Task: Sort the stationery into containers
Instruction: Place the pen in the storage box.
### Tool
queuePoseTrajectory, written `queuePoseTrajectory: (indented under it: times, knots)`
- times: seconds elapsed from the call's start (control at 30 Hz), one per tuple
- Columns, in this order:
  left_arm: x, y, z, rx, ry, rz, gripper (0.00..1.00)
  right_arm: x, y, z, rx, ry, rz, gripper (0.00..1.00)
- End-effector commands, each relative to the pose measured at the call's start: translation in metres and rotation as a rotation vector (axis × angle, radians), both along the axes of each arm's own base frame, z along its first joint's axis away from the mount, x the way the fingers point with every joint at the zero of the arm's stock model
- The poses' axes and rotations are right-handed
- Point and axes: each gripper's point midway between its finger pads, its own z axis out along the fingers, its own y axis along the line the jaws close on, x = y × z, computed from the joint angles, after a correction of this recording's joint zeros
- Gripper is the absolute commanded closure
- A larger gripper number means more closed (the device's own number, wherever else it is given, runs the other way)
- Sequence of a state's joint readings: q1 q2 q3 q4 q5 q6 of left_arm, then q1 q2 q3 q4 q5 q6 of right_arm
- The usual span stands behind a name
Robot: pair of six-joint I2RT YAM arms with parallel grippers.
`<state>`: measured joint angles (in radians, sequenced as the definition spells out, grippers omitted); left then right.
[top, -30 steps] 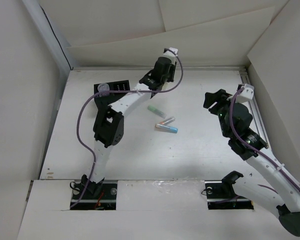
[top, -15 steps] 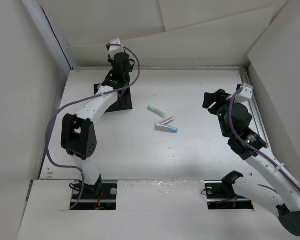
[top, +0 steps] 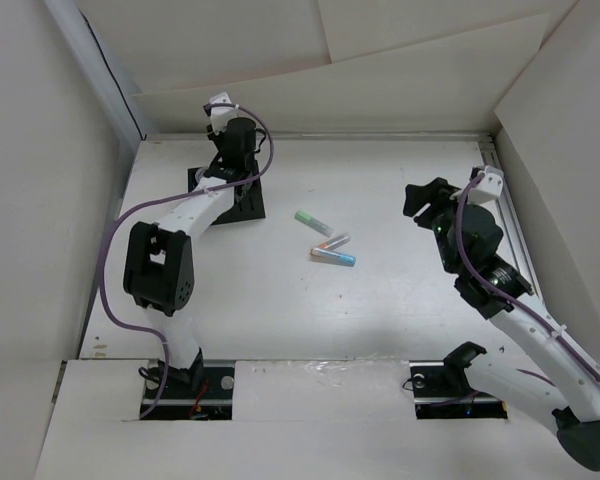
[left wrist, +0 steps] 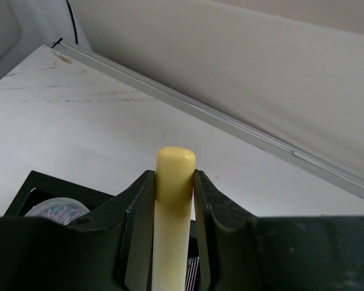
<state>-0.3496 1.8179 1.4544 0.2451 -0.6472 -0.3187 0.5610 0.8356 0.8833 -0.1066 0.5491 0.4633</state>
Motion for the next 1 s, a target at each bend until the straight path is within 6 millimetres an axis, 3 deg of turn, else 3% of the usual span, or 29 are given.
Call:
queuePoseTrajectory:
  times: [0.0, 0.17, 0.5, 0.63, 0.93, 0.97]
  knots:
    - [0.006, 0.008, 0.015, 0.007, -0.066, 0.042, 0.78, 0.002, 0.0, 0.013, 0.015, -0.046, 0.002, 0.38]
    - [0.013, 0.009, -0.006, 0.031, -0.036, 0.061, 0.77, 0.002, 0.002, 0.013, 0.015, -0.046, 0.011, 0.38]
    - [0.019, 0.007, -0.014, 0.035, -0.026, 0.061, 0.77, 0.002, 0.002, 0.013, 0.015, -0.046, 0.012, 0.38]
    - [0.017, 0.007, -0.029, 0.039, 0.001, 0.062, 0.77, 0.002, 0.002, 0.013, 0.015, -0.046, 0.012, 0.38]
    - [0.005, 0.014, -0.047, 0.04, 0.03, 0.085, 0.62, 0.002, 0.002, 0.013, 0.015, -0.046, 0.012, 0.38]
    - [0.003, 0.016, -0.042, 0.03, 0.017, 0.099, 0.6, 0.002, 0.002, 0.013, 0.015, -0.046, 0.012, 0.38]
